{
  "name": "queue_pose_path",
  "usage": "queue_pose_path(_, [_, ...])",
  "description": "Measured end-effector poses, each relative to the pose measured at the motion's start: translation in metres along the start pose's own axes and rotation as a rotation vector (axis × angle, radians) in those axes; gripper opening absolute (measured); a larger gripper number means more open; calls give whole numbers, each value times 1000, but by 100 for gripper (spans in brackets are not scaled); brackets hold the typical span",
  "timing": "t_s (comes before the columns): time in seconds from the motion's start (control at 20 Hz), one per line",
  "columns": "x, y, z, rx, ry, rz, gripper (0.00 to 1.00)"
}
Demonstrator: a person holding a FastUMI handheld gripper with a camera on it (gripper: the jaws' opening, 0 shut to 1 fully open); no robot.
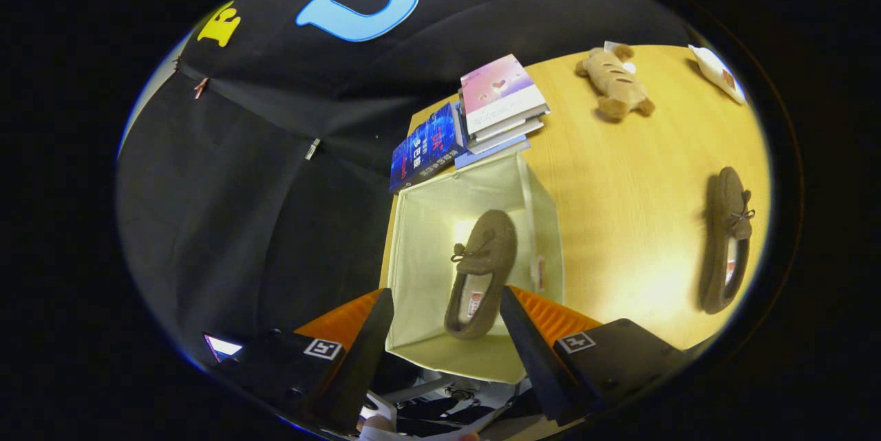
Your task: Open the storage box then place both shoes into the box .Put the left shoe in first, then the right shoe, with the right side of both shoes facing outward in a uniform manner.
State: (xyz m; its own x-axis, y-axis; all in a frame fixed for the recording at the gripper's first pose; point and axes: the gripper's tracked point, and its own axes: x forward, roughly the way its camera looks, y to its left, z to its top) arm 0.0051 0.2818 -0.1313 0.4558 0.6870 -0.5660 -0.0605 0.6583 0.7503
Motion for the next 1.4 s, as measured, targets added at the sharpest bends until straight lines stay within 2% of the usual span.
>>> queue_pose_path(0.15, [-35,-31,16,5,-45,-17,97])
queue_pose_path(0.3, [-69,-76,28,16,-82,-72,97])
queue_pose_path(0.75, [-125,-272,23,-9,-63,-407,97])
queue_pose_path(0.95, [-118,-342,7,-27,14,-527,97])
queue_pose_path(1.2, [-90,-386,-3,33,62,-570,97])
queue_pose_path(1.4, [-68,-396,-2,48,85,-570,77])
